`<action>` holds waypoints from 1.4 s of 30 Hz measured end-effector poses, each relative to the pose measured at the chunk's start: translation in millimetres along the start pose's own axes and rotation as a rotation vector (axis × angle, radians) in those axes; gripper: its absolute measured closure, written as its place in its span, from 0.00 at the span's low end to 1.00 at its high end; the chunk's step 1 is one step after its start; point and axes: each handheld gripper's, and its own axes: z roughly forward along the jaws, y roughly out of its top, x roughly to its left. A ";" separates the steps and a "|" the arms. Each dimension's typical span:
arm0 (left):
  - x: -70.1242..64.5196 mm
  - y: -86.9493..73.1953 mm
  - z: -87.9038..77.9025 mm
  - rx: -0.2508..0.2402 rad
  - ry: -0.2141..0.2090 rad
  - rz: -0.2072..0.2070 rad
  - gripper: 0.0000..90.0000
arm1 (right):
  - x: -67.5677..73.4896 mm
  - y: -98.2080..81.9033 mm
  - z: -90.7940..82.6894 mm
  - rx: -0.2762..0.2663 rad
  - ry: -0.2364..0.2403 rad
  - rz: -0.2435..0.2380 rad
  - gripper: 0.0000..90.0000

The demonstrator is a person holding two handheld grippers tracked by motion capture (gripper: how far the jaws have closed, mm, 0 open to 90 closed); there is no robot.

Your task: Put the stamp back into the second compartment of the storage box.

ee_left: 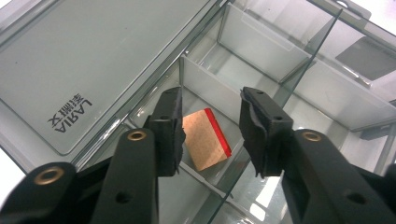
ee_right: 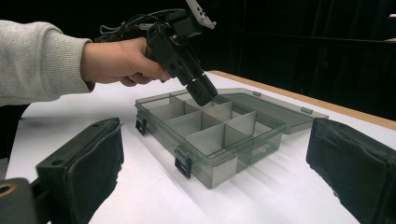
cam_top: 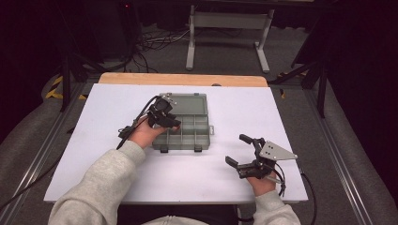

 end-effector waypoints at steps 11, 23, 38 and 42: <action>-6.7 3.2 -17.0 -0.055 -0.016 0.014 0.48 | 0.0 0.1 1.5 -0.001 0.002 -0.003 0.05; -22.8 2.5 -50.0 -0.128 -0.036 0.031 0.25 | -1.4 0.5 6.6 -0.008 0.015 -0.001 0.05; -36.8 -10.8 -83.1 -0.202 -0.041 0.046 0.07 | -0.9 0.1 6.7 0.000 0.013 0.002 0.05; -38.5 -17.5 -90.4 -0.220 -0.047 0.063 0.06 | -0.9 0.0 6.8 0.001 0.014 0.003 0.05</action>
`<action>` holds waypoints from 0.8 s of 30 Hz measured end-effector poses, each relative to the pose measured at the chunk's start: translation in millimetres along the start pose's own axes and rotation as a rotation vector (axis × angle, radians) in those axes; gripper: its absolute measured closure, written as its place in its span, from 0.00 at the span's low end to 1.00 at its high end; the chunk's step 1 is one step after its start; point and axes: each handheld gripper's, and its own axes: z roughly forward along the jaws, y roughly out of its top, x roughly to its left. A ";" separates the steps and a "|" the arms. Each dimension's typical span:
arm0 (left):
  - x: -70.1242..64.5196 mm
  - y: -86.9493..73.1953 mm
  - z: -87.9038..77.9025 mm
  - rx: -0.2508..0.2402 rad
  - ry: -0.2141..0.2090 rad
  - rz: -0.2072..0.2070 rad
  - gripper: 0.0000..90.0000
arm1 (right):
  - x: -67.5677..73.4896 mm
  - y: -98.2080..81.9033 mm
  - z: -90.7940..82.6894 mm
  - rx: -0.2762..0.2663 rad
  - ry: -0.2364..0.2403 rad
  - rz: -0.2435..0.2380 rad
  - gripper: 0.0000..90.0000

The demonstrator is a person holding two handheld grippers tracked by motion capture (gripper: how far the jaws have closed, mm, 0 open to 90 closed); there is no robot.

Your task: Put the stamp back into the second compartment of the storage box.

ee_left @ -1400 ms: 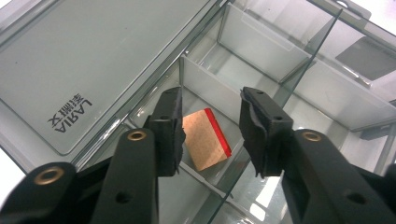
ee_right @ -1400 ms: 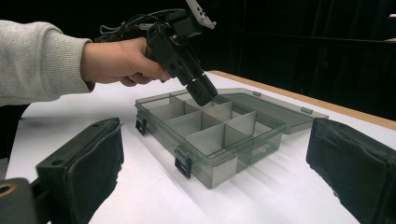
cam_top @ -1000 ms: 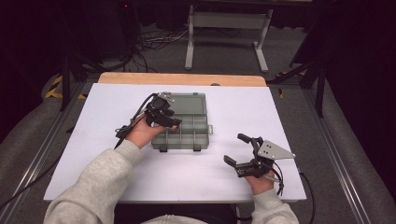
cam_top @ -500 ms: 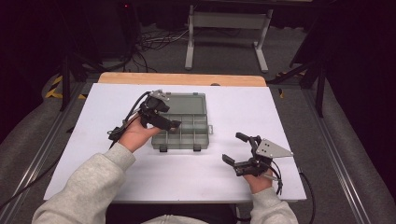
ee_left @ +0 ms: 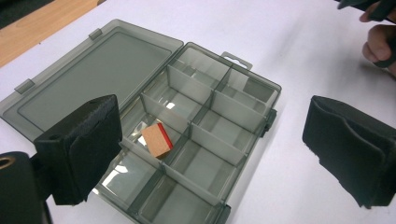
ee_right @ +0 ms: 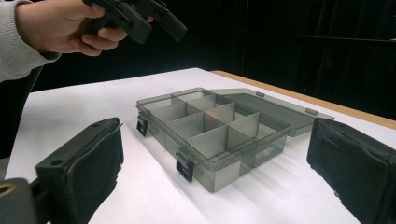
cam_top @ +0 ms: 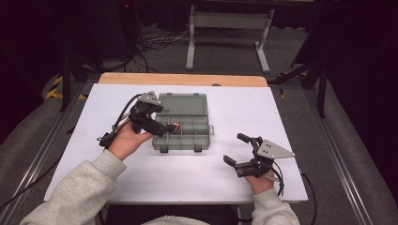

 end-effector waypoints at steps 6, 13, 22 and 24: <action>-2.9 -10.4 -12.4 -0.033 0.004 -0.004 0.04 | 0.1 -0.2 0.2 0.003 0.001 0.001 0.05; -5.5 -23.5 -27.5 -0.086 0.010 -0.018 0.03 | 0.6 -0.3 0.7 0.006 0.002 0.000 0.05; -9.4 -45.9 -44.1 -0.170 0.013 -0.028 0.03 | 0.8 -0.3 0.4 0.007 0.002 0.000 0.05; -10.4 -52.3 -45.8 -0.188 0.010 -0.036 0.03 | 0.9 -0.3 0.4 0.007 0.001 0.000 0.05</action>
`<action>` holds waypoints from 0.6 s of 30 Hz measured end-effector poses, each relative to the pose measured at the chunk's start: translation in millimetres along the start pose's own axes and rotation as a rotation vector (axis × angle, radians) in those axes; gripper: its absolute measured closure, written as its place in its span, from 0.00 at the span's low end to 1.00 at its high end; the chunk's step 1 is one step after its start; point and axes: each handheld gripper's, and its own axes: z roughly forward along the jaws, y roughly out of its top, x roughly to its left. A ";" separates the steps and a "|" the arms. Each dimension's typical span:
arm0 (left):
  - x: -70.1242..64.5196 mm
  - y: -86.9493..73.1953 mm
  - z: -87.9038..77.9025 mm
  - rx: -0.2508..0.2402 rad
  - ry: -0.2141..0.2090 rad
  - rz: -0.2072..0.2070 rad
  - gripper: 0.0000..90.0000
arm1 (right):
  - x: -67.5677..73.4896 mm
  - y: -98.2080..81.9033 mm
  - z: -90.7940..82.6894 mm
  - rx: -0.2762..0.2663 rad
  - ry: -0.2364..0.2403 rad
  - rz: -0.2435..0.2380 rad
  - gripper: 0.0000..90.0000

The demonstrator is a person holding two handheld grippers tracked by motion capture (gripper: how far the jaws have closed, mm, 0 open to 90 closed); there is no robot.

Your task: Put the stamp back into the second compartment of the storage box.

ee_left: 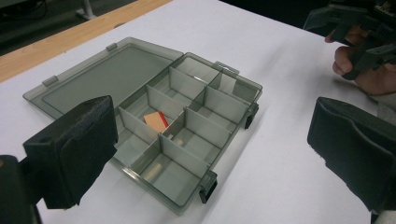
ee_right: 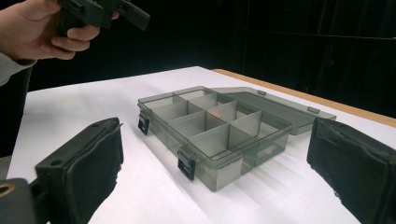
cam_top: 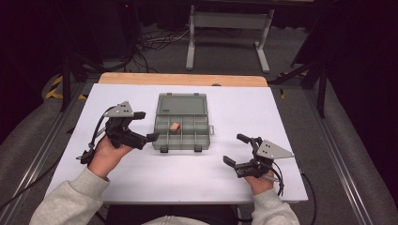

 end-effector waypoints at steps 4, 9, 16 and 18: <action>-1.7 -14.3 -5.7 -0.042 0.011 -0.014 0.02 | 0.2 0.0 0.3 0.000 0.002 -0.001 0.05; -5.3 -29.6 -11.5 -0.098 0.028 -0.015 0.02 | 0.5 -0.1 0.3 0.002 0.001 -0.001 0.04; -6.5 -54.2 -20.1 -0.197 0.057 -0.024 0.02 | 1.2 -0.3 -1.1 0.004 -0.002 0.000 0.04; -6.6 -64.3 -22.3 -0.227 0.067 -0.026 0.02 | 1.3 -0.2 -1.5 0.003 -0.003 -0.001 0.04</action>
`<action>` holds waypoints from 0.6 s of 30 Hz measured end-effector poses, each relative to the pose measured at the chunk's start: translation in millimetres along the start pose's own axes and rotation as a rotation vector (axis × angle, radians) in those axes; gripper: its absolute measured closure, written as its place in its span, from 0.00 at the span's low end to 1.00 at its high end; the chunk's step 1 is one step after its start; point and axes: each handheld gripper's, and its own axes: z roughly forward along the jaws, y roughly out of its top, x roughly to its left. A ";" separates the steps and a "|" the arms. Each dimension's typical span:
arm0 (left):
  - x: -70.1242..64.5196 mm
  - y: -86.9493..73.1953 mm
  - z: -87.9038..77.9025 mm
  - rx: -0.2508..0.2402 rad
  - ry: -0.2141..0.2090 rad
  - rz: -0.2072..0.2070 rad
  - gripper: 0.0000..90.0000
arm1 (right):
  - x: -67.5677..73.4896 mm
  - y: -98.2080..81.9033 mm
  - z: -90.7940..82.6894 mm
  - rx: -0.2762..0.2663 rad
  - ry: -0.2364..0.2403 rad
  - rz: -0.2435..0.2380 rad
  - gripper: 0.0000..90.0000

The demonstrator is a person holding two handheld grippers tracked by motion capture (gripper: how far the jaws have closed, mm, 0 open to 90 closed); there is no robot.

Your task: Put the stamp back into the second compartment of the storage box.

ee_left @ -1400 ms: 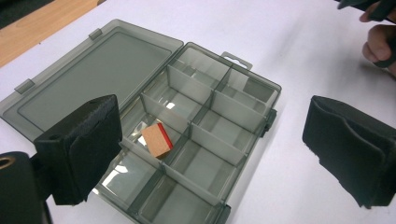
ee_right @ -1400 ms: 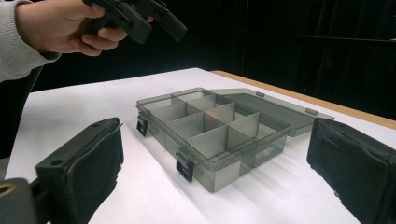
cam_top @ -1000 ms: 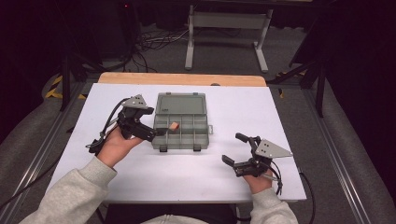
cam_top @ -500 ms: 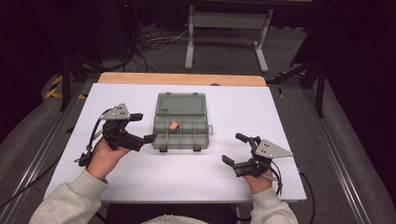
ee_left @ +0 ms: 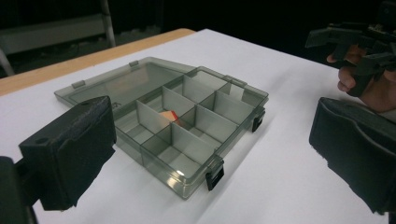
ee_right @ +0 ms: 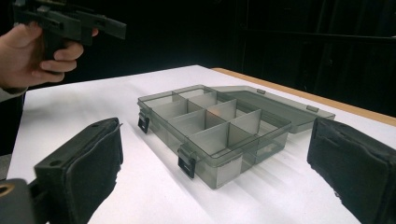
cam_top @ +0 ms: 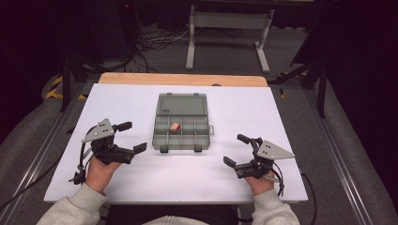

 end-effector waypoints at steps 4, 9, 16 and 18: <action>-0.8 -12.2 -5.7 -0.030 0.013 0.015 0.02 | -0.4 -0.2 -0.9 0.001 -0.004 0.001 0.04; 0.7 -29.0 -14.4 -0.090 0.034 -0.002 0.02 | -0.6 0.0 -1.1 -0.001 -0.005 0.000 0.04; -1.2 -50.5 -22.0 -0.132 0.068 0.009 0.03 | -0.9 0.4 -2.9 -0.007 -0.011 -0.001 0.04; -1.4 -56.2 -22.7 -0.126 0.070 0.012 0.03 | -1.0 0.4 -3.1 -0.008 -0.010 0.000 0.04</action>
